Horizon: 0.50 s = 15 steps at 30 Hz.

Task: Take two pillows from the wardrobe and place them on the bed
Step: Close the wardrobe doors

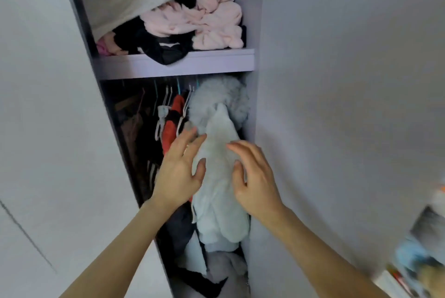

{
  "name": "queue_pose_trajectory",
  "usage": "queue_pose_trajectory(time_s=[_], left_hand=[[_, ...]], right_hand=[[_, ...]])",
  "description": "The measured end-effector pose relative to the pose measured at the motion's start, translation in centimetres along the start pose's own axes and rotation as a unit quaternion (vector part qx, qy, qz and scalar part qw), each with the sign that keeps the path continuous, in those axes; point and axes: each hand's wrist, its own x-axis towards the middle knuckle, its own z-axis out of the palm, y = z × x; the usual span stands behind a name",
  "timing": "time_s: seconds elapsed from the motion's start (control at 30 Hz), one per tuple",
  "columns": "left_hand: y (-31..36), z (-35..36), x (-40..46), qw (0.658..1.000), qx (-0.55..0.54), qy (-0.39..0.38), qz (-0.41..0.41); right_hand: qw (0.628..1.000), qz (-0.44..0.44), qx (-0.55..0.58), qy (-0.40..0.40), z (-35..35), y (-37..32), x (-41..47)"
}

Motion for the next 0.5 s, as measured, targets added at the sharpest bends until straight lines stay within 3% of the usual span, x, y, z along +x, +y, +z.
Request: queue_pose_trajectory(time_s=[0.17, 0.33, 0.4, 0.5], left_hand=[[8.3, 3.9, 1.7, 0.984, -0.047, -0.048, 0.165], [14.1, 5.3, 1.6, 0.961, -0.117, -0.035, 0.248], [15.2, 5.6, 1.3, 0.955, -0.128, -0.030, 0.265], [15.4, 5.3, 1.2, 0.952, -0.122, -0.033, 0.279]], right_hand=[[0.997, -0.019, -0.064, 0.033, -8.5, -0.3, -6.2], [0.987, -0.114, -0.099, 0.062, -12.3, -1.8, -9.8], [0.974, -0.147, -0.123, 0.119, -13.4, -1.8, -10.5], [0.959, -0.120, -0.142, 0.216, -14.1, -0.7, -10.4]])
